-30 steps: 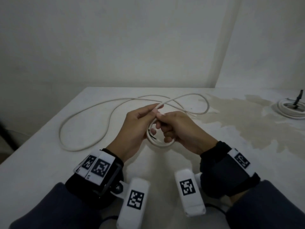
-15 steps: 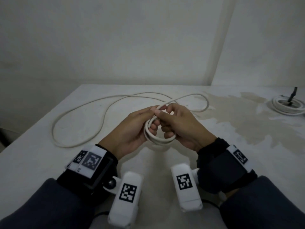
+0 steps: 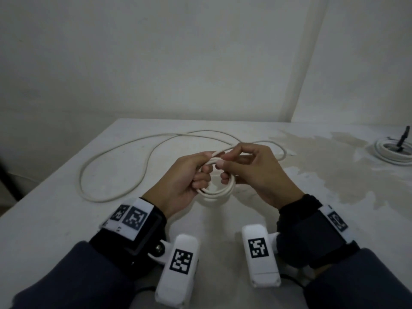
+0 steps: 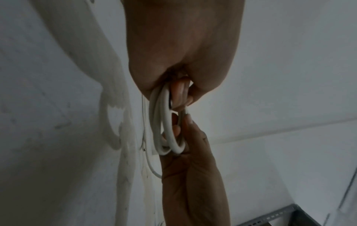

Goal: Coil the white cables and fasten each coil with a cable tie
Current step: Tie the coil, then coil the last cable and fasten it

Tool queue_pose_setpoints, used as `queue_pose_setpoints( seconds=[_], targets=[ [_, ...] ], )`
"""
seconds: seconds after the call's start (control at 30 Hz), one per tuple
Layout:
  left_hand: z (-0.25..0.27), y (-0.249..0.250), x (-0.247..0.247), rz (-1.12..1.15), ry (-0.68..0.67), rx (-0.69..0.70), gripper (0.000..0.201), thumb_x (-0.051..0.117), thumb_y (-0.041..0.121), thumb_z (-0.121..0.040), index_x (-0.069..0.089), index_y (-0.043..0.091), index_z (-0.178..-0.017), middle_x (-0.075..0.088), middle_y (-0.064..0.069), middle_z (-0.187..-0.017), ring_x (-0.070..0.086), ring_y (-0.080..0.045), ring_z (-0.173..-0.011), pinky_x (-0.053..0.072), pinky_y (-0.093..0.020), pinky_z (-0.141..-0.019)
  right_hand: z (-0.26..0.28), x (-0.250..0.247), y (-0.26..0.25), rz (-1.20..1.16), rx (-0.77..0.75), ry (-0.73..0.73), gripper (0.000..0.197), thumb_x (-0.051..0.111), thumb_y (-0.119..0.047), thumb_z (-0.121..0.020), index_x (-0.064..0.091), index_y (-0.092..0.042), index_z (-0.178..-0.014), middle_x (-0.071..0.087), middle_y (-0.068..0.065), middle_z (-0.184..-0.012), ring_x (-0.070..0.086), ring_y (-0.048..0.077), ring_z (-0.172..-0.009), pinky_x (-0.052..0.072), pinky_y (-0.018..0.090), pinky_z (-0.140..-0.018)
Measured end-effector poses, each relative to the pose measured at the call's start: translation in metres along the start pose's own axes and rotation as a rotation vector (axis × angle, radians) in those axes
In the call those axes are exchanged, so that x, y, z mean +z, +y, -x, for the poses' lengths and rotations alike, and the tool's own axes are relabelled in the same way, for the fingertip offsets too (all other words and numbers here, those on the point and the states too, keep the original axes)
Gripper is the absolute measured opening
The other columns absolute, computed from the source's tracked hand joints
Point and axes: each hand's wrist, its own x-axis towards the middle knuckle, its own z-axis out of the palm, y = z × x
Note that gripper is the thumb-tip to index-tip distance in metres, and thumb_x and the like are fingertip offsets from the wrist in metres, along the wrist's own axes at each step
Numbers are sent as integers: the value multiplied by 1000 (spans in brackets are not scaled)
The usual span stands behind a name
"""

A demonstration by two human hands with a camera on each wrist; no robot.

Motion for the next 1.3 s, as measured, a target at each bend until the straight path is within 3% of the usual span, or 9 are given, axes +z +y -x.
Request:
queue_pose_setpoints(
  seconds=[0.2,0.4,0.5,0.63,0.73,0.8,0.93,1.07,1.3],
  targets=[
    [2,0,8,-284,59,101,25,41,11,-98,65,9,-94,38,7,-52,26,-2,-38,21,-13,-33,-1,0,2,57,-65,22,9,75,4,-76,66,6,-77,73,17,-76,69,26,-59,55,28,-54],
    [-3,2,8,-420,193,225,23,49,11,-95,70,4,-102,41,15,-41,32,-1,-36,25,-13,-35,-3,3,0,261,-86,27,17,75,-11,-81,59,-7,-85,72,15,-67,73,26,-67,60,47,-71],
    [-1,8,10,-561,197,359,20,53,11,-94,73,12,-94,51,20,-41,46,4,-38,30,-5,-40,-4,1,-5,345,-147,113,19,71,-25,-85,59,-13,-94,70,14,-62,71,24,-60,60,41,-60],
    [3,13,13,-695,153,525,27,56,13,-93,71,31,-81,68,22,-71,59,11,-68,46,-12,-72,-5,-12,-12,613,-253,193,13,72,-35,-83,73,-22,-85,64,-5,-49,59,5,-41,42,13,-47],
    [-2,13,10,-672,186,537,24,54,25,-96,73,31,-81,73,3,-84,62,-1,-77,52,-31,-84,-8,-21,-15,847,-307,229,17,71,-43,-81,76,-27,-81,53,-11,-49,51,9,-49,31,17,-50],
    [-5,15,9,-617,214,524,24,55,30,-95,74,27,-81,74,-3,-91,65,-9,-83,55,-26,-81,-8,-22,-15,923,-415,261,16,74,-40,-80,76,-24,-80,48,-8,-65,49,13,-67,30,25,-62],
    [-8,23,15,-488,237,501,24,56,27,-95,74,12,-91,69,12,-68,58,4,-57,44,-6,-54,-9,-20,-11,594,-329,140,16,68,-26,-87,59,-27,-73,51,0,-93,54,18,-96,48,34,-89],
    [-18,22,32,-257,274,429,22,56,23,-95,72,8,-92,47,14,-40,41,0,-37,29,-10,-39,-6,-15,-13,-87,-50,-43,24,53,-18,-97,51,-14,-73,66,20,-110,65,27,-106,53,51,-91],
    [-29,-1,46,-106,461,471,33,55,30,-95,73,8,-79,63,4,-61,56,1,-52,43,-14,-52,-4,1,-7,-577,166,60,8,48,-6,-97,53,-7,-91,62,12,-76,62,18,-62,54,32,-69]
  ],
)
